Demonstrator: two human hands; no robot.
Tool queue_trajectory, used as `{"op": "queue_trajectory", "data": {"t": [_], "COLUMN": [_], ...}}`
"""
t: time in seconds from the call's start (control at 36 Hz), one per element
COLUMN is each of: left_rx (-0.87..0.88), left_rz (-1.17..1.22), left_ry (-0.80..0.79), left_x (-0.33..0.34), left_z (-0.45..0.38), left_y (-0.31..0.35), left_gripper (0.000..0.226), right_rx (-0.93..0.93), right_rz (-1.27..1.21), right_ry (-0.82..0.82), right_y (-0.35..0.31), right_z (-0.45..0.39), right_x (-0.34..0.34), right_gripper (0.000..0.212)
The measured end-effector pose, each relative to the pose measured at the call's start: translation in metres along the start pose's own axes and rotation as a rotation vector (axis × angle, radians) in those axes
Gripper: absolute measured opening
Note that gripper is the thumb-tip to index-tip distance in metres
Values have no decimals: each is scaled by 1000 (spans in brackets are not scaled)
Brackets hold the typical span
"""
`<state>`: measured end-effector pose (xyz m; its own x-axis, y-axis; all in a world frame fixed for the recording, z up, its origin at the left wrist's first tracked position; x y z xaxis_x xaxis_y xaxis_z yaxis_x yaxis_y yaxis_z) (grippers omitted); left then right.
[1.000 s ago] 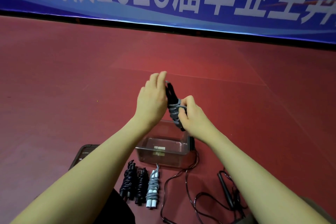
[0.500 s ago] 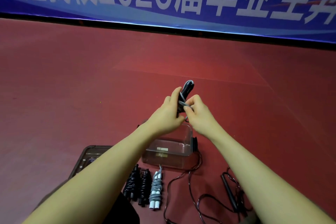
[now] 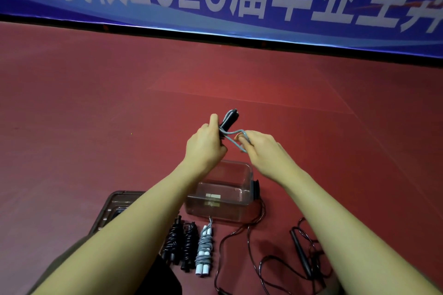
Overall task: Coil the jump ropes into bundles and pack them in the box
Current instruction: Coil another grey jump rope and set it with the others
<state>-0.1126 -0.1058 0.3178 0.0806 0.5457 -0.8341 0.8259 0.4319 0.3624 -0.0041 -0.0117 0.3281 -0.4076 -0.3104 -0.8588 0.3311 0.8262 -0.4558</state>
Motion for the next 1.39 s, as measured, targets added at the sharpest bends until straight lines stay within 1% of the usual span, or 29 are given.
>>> {"op": "queue_trajectory", "data": {"t": [0.08,0.17,0.25,0.33,0.39,0.42,0.5,0.56,0.61,0.69,0.75,0.78,0.83,0.92,1.0,1.08,1.14,1.25,1.31,1.33,1.39], "left_rx": [18,16,10,-43,-109,-124,-123,-136,-137,-87,-79,-96,-114,-90,-89,-42,-6,104,176,193,178], "left_rz": [-24,46,240,494,611,644,714,788,879,975,1014,1030,1019,1007,975,919,855,713,685,651,570], "left_ry": [4,45,80,90,104,102,68,30,-5,-88,-135,-148,-170,-150,-68,-54,-57,-26,-15,-15,-30], "left_x": [-1,0,-2,-6,-8,-8,-4,-1,-1,-4,-2,0,4,5,2,2,2,1,0,2,6], "left_z": [0,0,1,2,3,4,4,5,5,4,3,3,4,3,-1,-2,-2,-1,1,2,5], "left_y": [-2,1,5,11,14,16,21,22,24,29,29,27,24,21,17,17,19,28,36,38,40], "left_gripper": [34,36,36,39,37,33,21,22,24,19,24,31,45,49,46,40,41,37,33,37,59], "right_rx": [-10,86,218,324,372,391,457,481,449,389,370,362,356,377,380,382,377,339,320,319,320], "right_rz": [-141,-159,-249,-355,-376,-400,-586,-730,-864,-1035,-1114,-1132,-1149,-1170,-1185,-1231,-1227,-1215,-1185,-1173,-1139], "right_ry": [147,217,244,269,268,266,245,224,173,96,57,50,62,83,59,50,82,121,124,133,162], "right_y": [3,8,19,26,29,31,36,34,30,27,27,27,28,30,30,29,30,32,30,29,27], "right_z": [-2,-3,-5,-6,-7,-7,-11,-10,-11,-12,-13,-13,-14,-14,-15,-16,-16,-17,-17,-16,-17], "right_x": [-5,-5,-2,-4,-5,-5,-2,-3,-4,-4,-5,-5,-7,-8,-6,-6,-7,-7,-8,-8,-10], "right_gripper": [25,23,24,40,48,49,37,24,20,30,33,33,33,31,26,17,14,13,15,16,18]}}
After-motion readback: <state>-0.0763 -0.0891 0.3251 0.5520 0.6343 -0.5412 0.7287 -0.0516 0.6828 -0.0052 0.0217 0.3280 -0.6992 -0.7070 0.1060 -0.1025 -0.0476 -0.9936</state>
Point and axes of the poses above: each hand's wrist, its own z-axis away from the middle knuckle, its own x-axis out of the palm, y = z × x, the point moved 3 cm from there along -z, towards the middle knuckle, and after that the axes turned 10 degrees about x, right-handed, at the moved point
